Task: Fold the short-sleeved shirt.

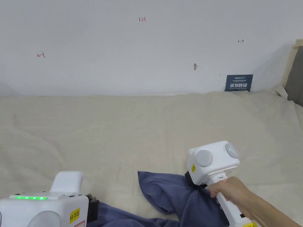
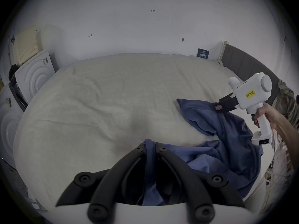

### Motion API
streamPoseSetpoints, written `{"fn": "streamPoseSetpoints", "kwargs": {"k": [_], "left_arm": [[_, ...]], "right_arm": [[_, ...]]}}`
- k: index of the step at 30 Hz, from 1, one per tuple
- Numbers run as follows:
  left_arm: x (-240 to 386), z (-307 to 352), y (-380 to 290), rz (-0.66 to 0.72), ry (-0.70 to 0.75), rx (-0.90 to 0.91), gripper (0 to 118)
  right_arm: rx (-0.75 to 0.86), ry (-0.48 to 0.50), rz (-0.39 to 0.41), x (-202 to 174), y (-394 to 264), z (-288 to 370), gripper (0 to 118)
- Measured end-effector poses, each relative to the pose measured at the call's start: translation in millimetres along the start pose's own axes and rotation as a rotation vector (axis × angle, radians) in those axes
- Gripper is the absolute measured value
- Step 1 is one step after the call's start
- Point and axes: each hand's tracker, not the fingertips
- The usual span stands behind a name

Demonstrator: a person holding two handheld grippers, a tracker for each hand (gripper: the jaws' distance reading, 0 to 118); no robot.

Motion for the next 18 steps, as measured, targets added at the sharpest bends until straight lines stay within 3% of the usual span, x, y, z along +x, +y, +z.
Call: {"fn": "streamPoseSetpoints", "kwargs": {"k": [2,5,10,18], "left_arm": [[0.0,1.4,2.0,0.0,0.014,0.006,9],[0.8,6.4,4.9,-0.025,0.046,0.016,9],[-3.1,21.2,9.2,-0.005,0.055,0.033,9],[-1.9,68.1,29.5,-0.046,0.149,0.126,9]], "right_arm": [[0.001,0.026,-0.025,8.1,-1.4,7.4,5],[0.05,0.086,-0.124,23.2,-1.5,32.7,5],[0.148,0.06,-0.079,44.2,-4.7,88.8,4],[0.323,0.061,-0.202,98.1,-30.6,200.9,4]]}}
